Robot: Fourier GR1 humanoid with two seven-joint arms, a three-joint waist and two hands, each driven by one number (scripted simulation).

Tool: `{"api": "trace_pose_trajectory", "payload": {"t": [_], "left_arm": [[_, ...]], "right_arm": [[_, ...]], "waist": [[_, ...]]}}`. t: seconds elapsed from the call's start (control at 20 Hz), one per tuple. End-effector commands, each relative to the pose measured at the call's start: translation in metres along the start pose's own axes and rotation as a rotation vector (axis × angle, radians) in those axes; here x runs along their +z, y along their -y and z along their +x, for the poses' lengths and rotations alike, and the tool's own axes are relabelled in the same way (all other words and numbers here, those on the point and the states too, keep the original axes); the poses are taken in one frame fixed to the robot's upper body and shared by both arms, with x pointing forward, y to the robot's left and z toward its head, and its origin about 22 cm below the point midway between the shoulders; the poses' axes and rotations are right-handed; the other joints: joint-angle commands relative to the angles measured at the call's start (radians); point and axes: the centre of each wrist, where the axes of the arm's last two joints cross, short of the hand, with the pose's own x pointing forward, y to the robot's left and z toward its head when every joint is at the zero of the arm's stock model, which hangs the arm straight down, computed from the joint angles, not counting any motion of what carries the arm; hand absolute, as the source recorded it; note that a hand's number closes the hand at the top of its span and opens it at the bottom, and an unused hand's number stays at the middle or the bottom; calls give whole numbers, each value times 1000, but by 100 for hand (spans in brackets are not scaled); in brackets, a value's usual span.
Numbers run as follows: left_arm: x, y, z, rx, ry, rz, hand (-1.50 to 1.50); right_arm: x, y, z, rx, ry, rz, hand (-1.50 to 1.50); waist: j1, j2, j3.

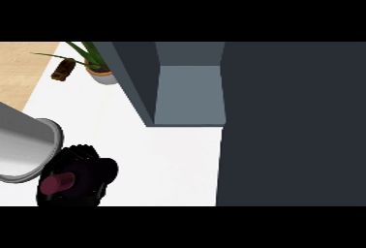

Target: Pick up the wine, place it into the cabinet and close the cabinet

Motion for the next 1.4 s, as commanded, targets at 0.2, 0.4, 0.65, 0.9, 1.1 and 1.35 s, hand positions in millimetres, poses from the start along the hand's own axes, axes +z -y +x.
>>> {"api": "trace_pose_trajectory", "payload": {"t": [0.2, 0.4, 0.65, 0.9, 1.1, 1.35], "left_arm": [[-26, 47, 67, 93, 5, -80, 150], [-27, 69, 75, 57, -7, -99, 150], [-39, 103, 105, 56, -33, -134, 150], [-71, 132, 131, 115, -21, -188, 150], [-58, 172, 137, 160, -30, -184, 150], [-70, 207, 128, 136, -55, -158, 150]], "right_arm": [[20, -9, 13, -51, 52, 38, -150], [36, -11, 15, -55, 61, 32, -150], [6, 3, 13, -36, 49, 39, -150], [24, -6, 16, -52, 59, 51, -150], [7, 0, 11, -52, 66, 30, -150], [21, -7, 17, -51, 49, 42, -150]], "waist": [[2, -1, 1], [-6, 0, 0], [0, 3, 0], [-10, 2, 0], [-4, 2, 0], [-11, 2, 0]]}}
